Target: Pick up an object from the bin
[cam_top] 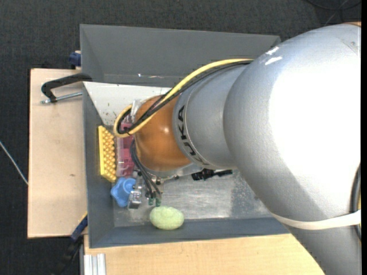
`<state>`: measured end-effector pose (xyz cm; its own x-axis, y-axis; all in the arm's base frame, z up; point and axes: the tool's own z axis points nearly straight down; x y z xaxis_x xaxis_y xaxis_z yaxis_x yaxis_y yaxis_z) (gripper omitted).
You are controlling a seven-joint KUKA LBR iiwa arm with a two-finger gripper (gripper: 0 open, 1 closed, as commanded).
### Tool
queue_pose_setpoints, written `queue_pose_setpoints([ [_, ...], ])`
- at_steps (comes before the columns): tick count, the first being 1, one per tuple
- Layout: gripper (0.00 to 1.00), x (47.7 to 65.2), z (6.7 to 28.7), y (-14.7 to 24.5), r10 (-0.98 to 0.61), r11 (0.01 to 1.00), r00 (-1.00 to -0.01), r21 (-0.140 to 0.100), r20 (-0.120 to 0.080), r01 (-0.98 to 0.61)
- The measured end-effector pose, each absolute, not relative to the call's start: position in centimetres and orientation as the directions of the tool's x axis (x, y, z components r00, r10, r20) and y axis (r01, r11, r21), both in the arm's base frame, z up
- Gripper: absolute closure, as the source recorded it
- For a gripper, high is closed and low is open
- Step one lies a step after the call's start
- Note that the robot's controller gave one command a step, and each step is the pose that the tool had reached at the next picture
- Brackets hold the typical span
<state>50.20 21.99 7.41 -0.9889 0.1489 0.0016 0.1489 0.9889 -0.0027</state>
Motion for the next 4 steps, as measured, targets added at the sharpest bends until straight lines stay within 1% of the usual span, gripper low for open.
queue_pose_setpoints([
  [1, 1.0, 50.1, 7.8, 22.0, 0.149, 0.989, -0.989, -0.003, 0.003, 0.149],
  [2, 1.0, 49.8, 9.7, 22.0, 0.148, 0.989, -0.989, -0.003, 0.006, 0.148],
  [3, 1.0, 50.0, 12.0, 22.1, 0.148, 0.989, -0.989, 0.001, 0.001, 0.148],
  [4, 1.0, 50.1, 13.6, 22.2, 0.148, 0.989, -0.989, 0.005, -0.004, 0.148],
])
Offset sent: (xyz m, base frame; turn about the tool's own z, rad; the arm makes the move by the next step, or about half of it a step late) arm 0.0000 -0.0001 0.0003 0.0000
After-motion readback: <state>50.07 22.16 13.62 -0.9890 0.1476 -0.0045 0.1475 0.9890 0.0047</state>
